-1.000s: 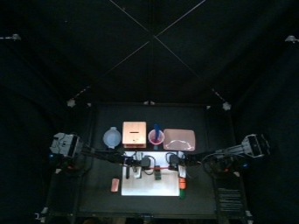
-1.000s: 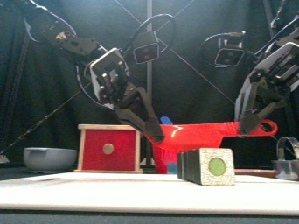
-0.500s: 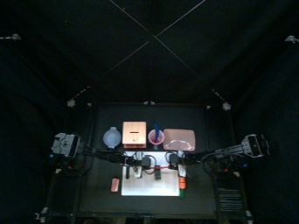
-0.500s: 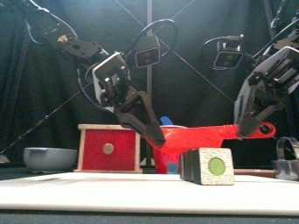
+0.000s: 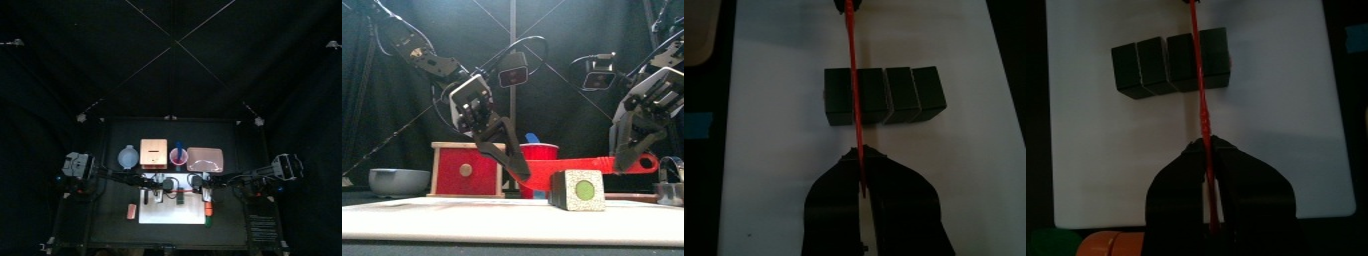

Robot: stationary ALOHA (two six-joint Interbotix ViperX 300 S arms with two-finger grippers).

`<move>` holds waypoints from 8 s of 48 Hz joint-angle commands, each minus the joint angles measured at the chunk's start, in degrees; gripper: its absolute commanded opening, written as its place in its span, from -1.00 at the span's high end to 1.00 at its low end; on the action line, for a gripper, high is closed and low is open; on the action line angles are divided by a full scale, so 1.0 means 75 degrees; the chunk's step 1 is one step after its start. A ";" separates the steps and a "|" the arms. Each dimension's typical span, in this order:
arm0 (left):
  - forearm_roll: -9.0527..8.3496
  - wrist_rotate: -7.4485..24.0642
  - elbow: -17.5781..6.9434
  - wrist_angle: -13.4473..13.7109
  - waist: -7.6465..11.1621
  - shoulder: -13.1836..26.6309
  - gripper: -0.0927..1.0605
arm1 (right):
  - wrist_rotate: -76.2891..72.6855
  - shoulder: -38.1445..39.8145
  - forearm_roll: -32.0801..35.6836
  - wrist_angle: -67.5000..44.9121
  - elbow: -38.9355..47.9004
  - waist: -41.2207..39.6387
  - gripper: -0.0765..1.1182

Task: Place sushi on board then cut the sushi with the knife then place the pieces on the plate
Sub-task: Cut the sushi into 4 pieces

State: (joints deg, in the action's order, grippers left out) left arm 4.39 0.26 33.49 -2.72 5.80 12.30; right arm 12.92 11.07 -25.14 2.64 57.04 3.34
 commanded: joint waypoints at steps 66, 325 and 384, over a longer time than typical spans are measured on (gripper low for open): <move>-0.0551 0.0035 -0.0059 0.0094 -0.0094 -0.1008 0.27 | -0.0035 0.0844 0.0129 0.1102 -0.0738 -0.0316 0.43; 0.0363 0.0000 -0.0352 0.0293 0.1160 -0.0281 0.27 | -0.0035 -0.0141 -0.1289 0.1137 -0.0961 0.1289 0.43; -0.0387 0.0047 -0.0270 0.0340 0.0703 -0.0527 0.27 | -0.0035 0.0270 -0.1465 0.1102 -0.0996 0.1395 0.43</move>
State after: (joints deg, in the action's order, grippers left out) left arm 2.02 0.18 32.08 0.09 11.87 9.32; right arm 12.48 11.51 -35.77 11.34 50.54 13.36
